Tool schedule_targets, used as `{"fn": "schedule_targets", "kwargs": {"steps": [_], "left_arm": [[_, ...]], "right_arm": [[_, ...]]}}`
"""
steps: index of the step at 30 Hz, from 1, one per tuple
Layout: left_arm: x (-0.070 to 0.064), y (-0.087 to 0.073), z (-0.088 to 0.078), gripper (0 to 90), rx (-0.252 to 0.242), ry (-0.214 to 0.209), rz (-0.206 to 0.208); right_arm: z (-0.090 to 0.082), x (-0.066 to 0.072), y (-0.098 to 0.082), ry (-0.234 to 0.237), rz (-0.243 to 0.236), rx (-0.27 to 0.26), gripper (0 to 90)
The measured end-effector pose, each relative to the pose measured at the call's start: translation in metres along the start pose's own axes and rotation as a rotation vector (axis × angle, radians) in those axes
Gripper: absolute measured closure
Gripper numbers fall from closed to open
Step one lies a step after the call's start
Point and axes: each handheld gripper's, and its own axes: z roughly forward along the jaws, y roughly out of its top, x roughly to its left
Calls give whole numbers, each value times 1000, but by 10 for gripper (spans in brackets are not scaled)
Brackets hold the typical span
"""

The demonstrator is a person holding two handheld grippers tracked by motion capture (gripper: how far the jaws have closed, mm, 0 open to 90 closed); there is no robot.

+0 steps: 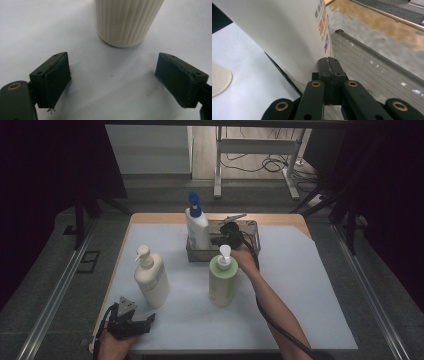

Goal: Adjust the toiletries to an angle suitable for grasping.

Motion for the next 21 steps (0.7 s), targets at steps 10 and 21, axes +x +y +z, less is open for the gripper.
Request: {"fn": "schedule_targets", "kwargs": {"steps": [10, 21], "left_arm": [[0, 0, 0, 124, -1, 0, -1], [0, 0, 0, 124, 0, -1, 0]], "right_arm": [[4, 10, 3, 56, -22, -5, 900], [10, 17, 6, 77, -44, 0, 891]]}}
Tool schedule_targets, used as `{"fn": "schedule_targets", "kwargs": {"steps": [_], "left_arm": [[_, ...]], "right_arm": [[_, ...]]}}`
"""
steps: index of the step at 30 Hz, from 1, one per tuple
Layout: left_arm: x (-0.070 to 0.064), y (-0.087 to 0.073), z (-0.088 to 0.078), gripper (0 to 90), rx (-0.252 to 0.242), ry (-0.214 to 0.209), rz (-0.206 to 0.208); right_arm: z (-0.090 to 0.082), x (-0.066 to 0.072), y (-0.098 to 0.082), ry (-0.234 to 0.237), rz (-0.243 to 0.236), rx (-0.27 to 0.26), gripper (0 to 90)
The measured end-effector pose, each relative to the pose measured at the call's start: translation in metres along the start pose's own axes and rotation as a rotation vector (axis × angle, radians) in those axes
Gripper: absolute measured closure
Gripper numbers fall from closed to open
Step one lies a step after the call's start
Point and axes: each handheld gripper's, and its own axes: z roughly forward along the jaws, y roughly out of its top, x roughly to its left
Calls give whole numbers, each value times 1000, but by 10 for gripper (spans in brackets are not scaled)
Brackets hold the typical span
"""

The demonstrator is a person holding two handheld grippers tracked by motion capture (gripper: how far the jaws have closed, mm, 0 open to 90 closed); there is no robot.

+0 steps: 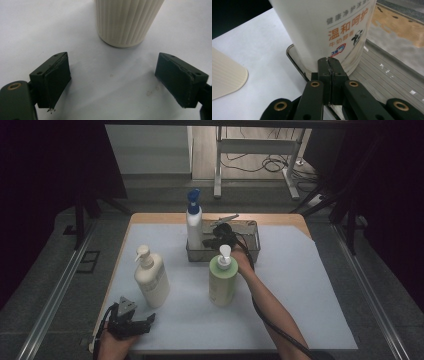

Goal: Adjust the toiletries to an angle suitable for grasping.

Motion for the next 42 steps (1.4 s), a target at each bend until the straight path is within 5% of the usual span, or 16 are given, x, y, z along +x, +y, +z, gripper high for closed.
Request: {"fn": "schedule_targets", "kwargs": {"steps": [27, 42], "left_arm": [[0, 0, 0, 124, -1, 0, -1], [0, 0, 0, 124, 0, 0, 0]], "right_arm": [[-2, 3, -1, 4, -1, -6, 855], [-18, 0, -2, -13, -8, -14, 709]]}}
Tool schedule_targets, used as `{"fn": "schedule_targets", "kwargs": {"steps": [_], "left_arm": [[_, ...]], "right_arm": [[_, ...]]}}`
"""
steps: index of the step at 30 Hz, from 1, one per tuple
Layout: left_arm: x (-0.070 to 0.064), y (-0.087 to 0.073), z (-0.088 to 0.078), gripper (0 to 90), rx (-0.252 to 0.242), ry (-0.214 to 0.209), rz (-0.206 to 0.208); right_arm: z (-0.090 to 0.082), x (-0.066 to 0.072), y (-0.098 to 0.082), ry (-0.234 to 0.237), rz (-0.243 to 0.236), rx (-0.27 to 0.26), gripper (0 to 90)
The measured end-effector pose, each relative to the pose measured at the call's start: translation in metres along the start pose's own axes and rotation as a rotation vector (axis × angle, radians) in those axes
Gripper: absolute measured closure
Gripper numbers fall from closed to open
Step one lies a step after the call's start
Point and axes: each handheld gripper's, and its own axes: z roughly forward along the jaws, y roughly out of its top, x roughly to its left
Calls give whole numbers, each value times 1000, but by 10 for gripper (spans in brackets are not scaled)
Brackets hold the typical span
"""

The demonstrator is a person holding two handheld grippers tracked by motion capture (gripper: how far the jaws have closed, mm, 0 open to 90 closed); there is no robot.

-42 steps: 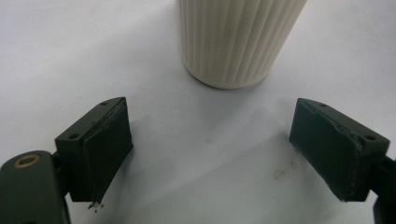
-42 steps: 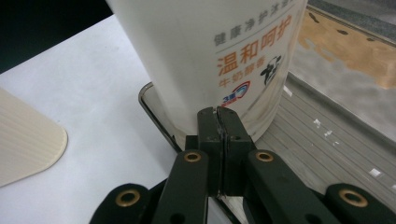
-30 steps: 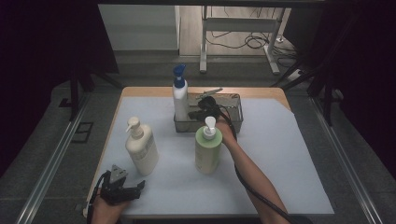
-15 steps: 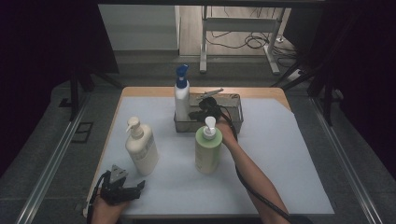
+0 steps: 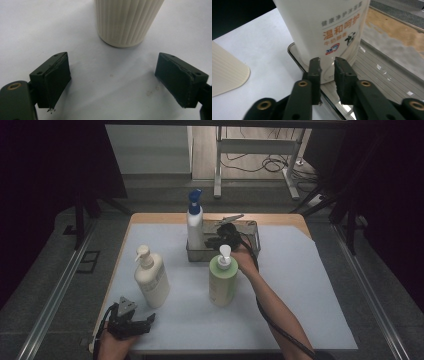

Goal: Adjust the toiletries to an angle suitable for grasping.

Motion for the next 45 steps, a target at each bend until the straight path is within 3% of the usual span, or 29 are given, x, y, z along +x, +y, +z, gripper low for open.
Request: {"fn": "schedule_targets", "kwargs": {"steps": [22, 34, 45], "left_arm": [[0, 0, 0, 124, -2, 1, 0], [0, 0, 0, 124, -2, 1, 0], [0, 0, 0, 125, -3, 2, -1]], "right_arm": [[-40, -7, -7, -64, -27, 3, 379], [-59, -12, -19, -111, -32, 36, 293], [-73, -15, -34, -110, -37, 52, 250]]}}
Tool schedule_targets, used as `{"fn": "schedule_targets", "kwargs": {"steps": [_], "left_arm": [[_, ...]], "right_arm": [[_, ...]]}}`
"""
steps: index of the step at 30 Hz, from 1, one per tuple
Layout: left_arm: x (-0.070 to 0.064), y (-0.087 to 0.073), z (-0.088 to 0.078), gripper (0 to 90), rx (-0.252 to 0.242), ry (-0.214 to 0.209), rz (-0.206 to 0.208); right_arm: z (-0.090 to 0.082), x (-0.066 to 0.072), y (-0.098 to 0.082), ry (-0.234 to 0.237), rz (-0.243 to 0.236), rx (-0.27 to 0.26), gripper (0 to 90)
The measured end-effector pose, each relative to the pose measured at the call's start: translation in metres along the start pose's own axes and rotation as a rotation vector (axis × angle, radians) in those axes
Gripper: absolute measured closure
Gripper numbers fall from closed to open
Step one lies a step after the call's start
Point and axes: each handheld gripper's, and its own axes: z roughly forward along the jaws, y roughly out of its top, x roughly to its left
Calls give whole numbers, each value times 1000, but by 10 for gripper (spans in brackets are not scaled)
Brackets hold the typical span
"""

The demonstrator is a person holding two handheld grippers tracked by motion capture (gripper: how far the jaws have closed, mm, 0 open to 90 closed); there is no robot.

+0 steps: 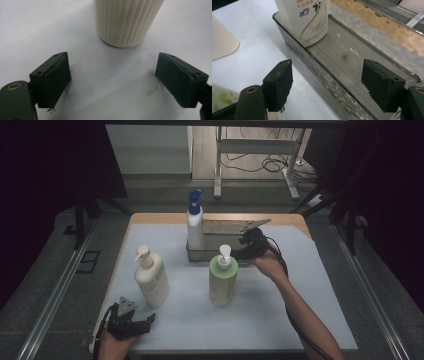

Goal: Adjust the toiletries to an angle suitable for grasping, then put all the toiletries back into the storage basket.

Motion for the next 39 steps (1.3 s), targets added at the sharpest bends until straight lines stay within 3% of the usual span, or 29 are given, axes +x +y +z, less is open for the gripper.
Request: {"fn": "schedule_targets", "kwargs": {"steps": [6, 39], "left_arm": [[0, 0, 0, 124, 0, -1, 0], [0, 0, 0, 124, 0, 0, 0]], "right_arm": [[-9, -1, -10, 9, 9, -5, 228], [-49, 13, -56, 29, -55, -5, 161]]}}
